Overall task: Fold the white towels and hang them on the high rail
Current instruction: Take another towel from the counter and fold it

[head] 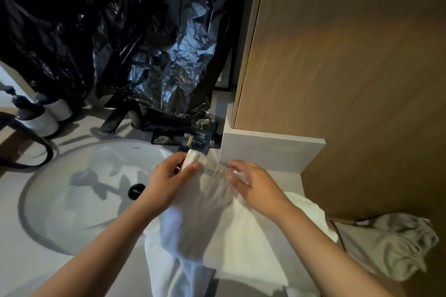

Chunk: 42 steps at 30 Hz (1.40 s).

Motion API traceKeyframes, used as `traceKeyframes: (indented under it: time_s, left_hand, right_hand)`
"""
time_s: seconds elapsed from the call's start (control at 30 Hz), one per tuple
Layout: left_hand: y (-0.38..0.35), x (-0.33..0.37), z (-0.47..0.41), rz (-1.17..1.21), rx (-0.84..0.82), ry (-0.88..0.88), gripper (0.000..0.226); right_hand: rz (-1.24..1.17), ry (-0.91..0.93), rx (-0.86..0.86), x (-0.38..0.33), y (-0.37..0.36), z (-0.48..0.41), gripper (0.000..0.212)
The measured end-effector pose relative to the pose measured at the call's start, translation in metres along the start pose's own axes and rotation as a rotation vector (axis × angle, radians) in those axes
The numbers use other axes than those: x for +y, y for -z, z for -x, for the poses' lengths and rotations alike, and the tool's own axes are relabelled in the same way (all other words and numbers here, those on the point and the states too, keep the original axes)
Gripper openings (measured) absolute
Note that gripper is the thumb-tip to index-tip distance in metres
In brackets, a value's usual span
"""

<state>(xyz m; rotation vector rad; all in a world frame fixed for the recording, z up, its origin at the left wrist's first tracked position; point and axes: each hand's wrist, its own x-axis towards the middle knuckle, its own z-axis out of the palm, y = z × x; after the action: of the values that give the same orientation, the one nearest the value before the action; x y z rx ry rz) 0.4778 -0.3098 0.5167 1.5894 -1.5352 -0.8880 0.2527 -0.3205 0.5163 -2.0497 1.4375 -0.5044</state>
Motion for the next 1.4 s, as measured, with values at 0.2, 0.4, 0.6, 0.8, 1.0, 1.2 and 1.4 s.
traceKeyframes:
  time_s: [0.2, 0.4, 0.6, 0.8, 1.0, 1.2, 1.4]
  left_hand:
    - [0.012, -0.009, -0.011, -0.108, -0.075, 0.112, 0.033]
    - [0.019, -0.027, 0.0, 0.097, -0.071, 0.202, 0.027]
    - [0.031, -0.011, 0.0, -0.07, -0.035, 0.041, 0.018]
    - [0.037, -0.001, -0.015, -0.312, -0.186, -0.011, 0.019]
    - [0.024, 0.017, -0.049, -0.695, -0.471, -0.061, 0.06]
    - [0.05, 0.031, -0.064, -0.523, -0.307, -0.229, 0.034]
    - [0.077, 0.048, -0.052, -0.332, -0.104, -0.427, 0.019]
  right_hand:
    - [-0.081, -0.049, 0.057, -0.004, -0.008, 0.014, 0.037]
    - [-0.011, -0.121, -0.016, 0.001, -0.019, 0.019, 0.043]
    - [0.107, -0.316, -0.212, 0.041, 0.002, 0.012, 0.057]
    - [0.184, -0.346, -0.184, 0.082, 0.024, 0.035, 0.01]
    - [0.205, -0.205, -0.086, 0.066, 0.033, 0.048, 0.02]
    - [0.255, -0.096, 0.101, 0.035, 0.09, 0.051, 0.019]
    - [0.348, 0.066, 0.334, 0.011, 0.123, 0.051, 0.017]
